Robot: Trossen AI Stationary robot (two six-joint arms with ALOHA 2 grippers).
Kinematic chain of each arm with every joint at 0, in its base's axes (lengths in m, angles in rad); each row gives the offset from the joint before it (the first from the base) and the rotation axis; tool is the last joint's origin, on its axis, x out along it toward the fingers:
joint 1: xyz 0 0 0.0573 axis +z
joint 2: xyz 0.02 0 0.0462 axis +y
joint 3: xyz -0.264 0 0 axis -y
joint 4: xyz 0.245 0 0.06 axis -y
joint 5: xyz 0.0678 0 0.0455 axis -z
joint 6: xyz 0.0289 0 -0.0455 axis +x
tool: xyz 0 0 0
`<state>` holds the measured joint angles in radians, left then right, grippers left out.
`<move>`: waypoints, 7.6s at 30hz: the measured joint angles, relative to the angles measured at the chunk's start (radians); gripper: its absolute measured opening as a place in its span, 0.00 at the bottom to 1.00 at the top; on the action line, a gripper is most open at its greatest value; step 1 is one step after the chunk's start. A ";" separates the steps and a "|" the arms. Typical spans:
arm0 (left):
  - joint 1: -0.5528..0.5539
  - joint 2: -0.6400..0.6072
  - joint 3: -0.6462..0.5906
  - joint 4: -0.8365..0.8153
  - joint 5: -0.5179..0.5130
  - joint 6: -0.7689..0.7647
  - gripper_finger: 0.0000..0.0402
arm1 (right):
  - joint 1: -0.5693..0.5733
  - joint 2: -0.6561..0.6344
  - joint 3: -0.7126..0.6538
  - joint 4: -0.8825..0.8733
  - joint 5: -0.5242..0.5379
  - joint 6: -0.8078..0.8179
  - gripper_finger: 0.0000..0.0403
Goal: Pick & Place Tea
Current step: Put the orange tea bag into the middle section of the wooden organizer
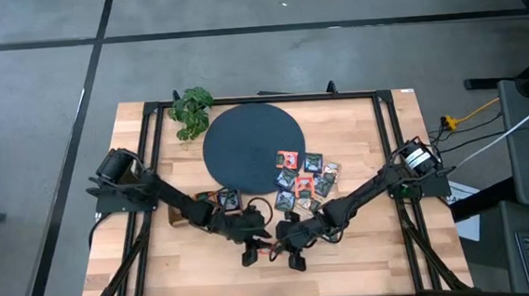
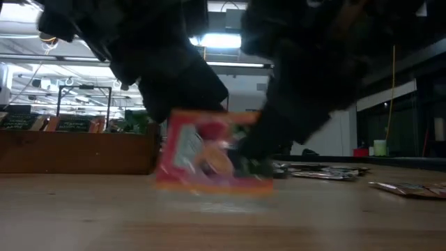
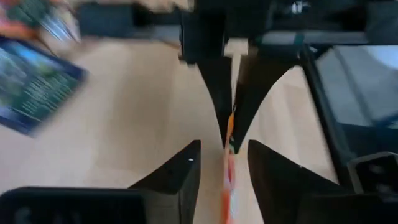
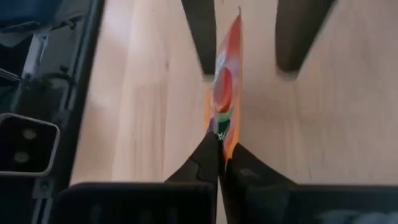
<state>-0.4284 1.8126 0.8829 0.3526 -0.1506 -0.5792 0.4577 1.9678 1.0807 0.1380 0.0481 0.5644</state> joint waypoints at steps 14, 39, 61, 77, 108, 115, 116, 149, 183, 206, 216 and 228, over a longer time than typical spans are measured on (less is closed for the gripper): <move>0.036 0.002 0.001 -0.021 0.189 -0.024 0.26 | -0.021 0.000 0.096 -0.081 0.022 -0.105 0.02; -0.091 -0.133 -0.291 0.417 -0.222 -0.030 0.01 | 0.065 0.001 0.057 -0.202 0.224 0.007 0.29; -0.233 -0.179 -0.401 1.215 -0.526 0.810 0.01 | -0.050 -0.045 0.057 0.504 0.316 -0.409 0.29; -0.241 -0.217 -0.398 1.215 -0.505 0.907 0.01 | -0.060 -0.126 0.058 0.498 0.290 -0.471 0.21; -0.090 -0.238 -0.398 0.685 -0.267 0.052 0.29 | -0.055 -0.127 0.058 -0.058 0.134 -0.255 0.00; 0.008 -0.240 -0.397 0.644 -0.013 -0.022 0.27 | -0.055 -0.126 0.057 -0.129 0.102 -0.224 0.00; 0.019 -0.240 -0.397 0.628 0.014 -0.038 0.27 | -0.055 -0.126 0.058 -0.130 0.093 -0.224 0.00; 0.078 -0.240 0.066 -0.423 0.189 0.227 0.17 | -0.057 -0.126 0.058 -0.182 0.002 -0.150 0.01; 0.003 -0.476 0.024 -0.785 -0.073 0.100 0.01 | -0.054 -0.126 0.057 -0.294 0.154 -0.148 0.35; -0.146 -0.835 -0.215 -1.209 -0.261 -0.343 0.01 | -0.054 -0.126 0.058 -0.287 0.195 -0.146 0.35; -0.146 -0.835 -0.304 -1.132 -0.276 -0.378 0.01 | -0.054 -0.126 0.058 -0.286 0.195 -0.146 0.35; -0.146 -0.835 -0.304 -1.130 -0.294 -0.380 0.11 | -0.054 -0.126 0.058 -0.286 0.196 -0.129 0.35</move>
<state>-0.5743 0.9779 0.5789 -0.7773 -0.4444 -0.9592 0.4042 1.8423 1.1383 -0.1476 0.2443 0.4358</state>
